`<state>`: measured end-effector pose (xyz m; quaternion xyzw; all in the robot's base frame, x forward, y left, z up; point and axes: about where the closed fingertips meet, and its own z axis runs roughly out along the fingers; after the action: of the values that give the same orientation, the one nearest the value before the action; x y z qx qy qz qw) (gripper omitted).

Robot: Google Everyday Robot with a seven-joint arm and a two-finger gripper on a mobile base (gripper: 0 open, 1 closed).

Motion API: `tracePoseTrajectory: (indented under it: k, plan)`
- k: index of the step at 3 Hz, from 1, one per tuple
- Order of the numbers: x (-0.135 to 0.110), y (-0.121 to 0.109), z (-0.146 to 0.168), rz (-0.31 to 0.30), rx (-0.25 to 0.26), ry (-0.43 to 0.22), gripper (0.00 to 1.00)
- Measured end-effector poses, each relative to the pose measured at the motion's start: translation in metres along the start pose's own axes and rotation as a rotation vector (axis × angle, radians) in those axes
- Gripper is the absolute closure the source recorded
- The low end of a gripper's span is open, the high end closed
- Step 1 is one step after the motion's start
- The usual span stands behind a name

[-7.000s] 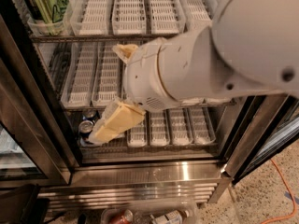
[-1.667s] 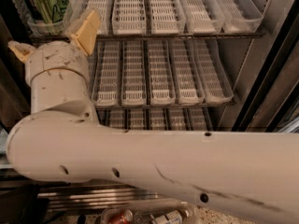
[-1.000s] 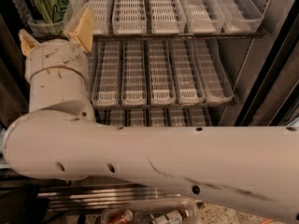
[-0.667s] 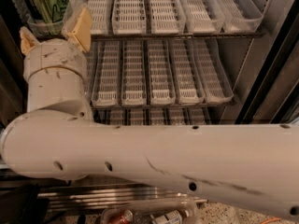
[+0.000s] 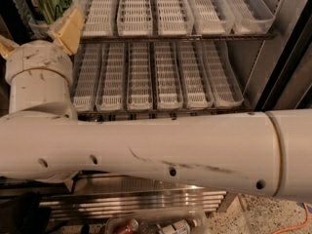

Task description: Pick green can from top shelf of fridge

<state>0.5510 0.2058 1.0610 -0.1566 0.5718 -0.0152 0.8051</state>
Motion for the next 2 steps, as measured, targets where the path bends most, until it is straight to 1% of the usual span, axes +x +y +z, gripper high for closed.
tracePoseTrajectory:
  k: [2]
  plan:
    - [-0.0019, 0.0038, 0.005, 0.002, 0.015, -0.009, 0.11]
